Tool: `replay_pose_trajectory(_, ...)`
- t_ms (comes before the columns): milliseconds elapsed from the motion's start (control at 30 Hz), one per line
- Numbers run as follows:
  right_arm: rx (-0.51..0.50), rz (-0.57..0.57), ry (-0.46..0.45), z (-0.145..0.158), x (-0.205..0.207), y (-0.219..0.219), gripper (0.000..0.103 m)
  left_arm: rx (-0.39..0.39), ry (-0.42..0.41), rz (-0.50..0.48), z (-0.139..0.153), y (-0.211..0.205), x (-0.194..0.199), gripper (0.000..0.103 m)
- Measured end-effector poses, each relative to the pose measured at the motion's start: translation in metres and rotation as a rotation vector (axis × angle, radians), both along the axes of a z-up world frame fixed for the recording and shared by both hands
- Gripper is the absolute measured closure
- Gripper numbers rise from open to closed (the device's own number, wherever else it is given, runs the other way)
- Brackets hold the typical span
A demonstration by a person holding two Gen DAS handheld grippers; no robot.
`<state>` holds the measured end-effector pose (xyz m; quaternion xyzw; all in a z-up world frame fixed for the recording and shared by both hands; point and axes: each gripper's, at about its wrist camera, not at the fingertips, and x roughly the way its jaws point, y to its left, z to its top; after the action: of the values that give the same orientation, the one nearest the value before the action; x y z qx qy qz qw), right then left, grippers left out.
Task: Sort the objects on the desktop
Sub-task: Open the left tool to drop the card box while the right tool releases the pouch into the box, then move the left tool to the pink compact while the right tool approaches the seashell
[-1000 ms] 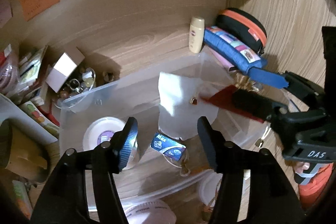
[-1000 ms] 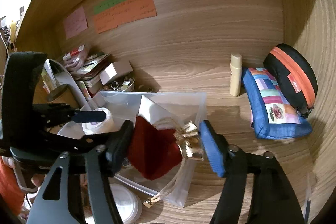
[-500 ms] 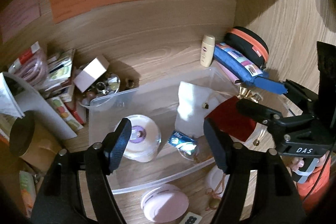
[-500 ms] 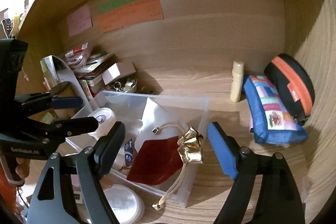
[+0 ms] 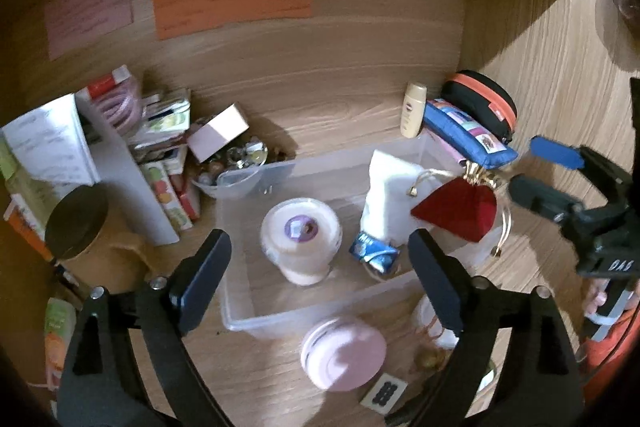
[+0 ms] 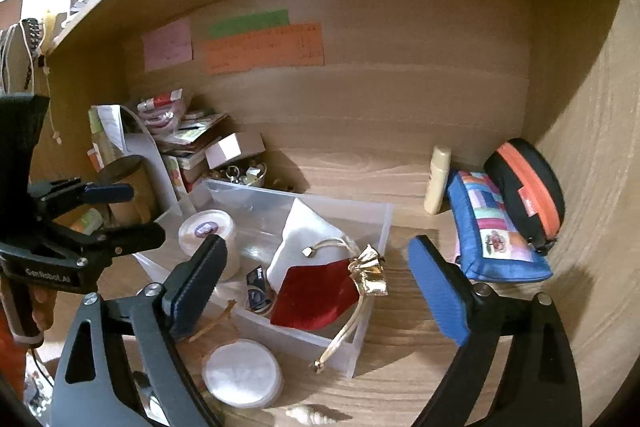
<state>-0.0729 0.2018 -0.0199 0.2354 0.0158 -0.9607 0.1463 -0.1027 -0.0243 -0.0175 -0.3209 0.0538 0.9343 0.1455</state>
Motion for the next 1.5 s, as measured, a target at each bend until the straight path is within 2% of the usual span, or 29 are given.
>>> replay_pose_trajectory(100,0.015,-0.015,0.024,0.002,0.01,-0.001,0.005,0.001,-0.009,0.008,-0.007,-0.007,0.007,0.011)
replay_pose_trajectory(300,0.059,-0.045,0.022,-0.004,0.026,-0.002,0.005,0.015,-0.042,0.013,-0.025,-0.016,0.015,0.01)
replay_pose_trajectory(500,0.076,-0.058,-0.044,-0.022,0.033,0.0,0.005,0.04,-0.086,0.003,-0.042,-0.017,0.02,0.01)
replay_pose_trajectory(700,0.138,-0.078,-0.121,-0.05,0.04,0.002,0.005,0.053,-0.132,-0.017,-0.061,-0.013,0.022,0.01)
replay_pose_trajectory(1067,0.129,-0.052,-0.267,-0.089,0.044,0.009,0.006,0.067,-0.223,-0.021,-0.087,-0.006,0.014,0.01)
replay_pose_trajectory(1167,0.137,-0.045,-0.283,-0.096,0.043,0.005,0.01,0.069,-0.233,-0.007,-0.09,-0.005,0.012,0.01)
replay_pose_trajectory(1300,0.152,-0.038,-0.308,-0.101,0.039,0.001,0.021,0.071,-0.234,0.018,-0.093,-0.003,0.01,0.01)
replay_pose_trajectory(1400,0.166,-0.031,-0.329,-0.103,0.035,-0.002,0.023,0.066,-0.24,0.027,-0.095,-0.001,0.009,0.01)
replay_pose_trajectory(1500,0.182,-0.018,-0.354,-0.107,0.031,-0.006,0.032,0.057,-0.214,0.022,-0.093,0.001,0.012,0.01)
